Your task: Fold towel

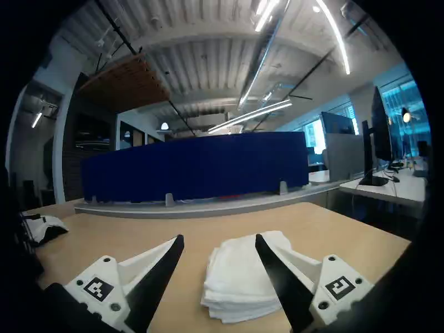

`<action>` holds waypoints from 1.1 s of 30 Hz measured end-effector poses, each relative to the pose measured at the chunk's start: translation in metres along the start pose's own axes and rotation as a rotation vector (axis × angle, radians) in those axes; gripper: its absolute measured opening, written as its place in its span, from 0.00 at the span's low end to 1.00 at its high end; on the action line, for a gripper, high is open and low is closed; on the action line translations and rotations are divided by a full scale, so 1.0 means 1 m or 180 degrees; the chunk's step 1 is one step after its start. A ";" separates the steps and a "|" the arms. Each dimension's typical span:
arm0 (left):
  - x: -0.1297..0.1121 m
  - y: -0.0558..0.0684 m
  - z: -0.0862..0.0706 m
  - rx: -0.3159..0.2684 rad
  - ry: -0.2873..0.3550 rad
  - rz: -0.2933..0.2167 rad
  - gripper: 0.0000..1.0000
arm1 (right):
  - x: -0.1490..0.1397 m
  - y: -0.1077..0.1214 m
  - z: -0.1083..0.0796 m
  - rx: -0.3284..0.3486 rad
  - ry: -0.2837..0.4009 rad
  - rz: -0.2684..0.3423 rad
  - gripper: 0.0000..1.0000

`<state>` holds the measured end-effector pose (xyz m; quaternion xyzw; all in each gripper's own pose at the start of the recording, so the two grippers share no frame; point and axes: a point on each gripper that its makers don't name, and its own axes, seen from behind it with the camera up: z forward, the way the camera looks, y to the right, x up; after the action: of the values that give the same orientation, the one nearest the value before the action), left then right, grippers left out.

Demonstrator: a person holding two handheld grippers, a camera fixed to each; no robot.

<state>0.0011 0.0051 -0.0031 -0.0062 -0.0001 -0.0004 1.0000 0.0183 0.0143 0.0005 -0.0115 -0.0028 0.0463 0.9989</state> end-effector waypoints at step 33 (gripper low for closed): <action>0.000 0.000 0.001 -0.0001 0.0000 0.0000 0.94 | -0.019 -0.018 0.000 0.0082 0.0017 -0.0293 1.00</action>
<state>0.0007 0.0054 -0.0026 -0.0064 -0.0001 -0.0004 1.0000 0.0016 -0.0056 0.0005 0.0014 -0.0001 0.0003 1.0000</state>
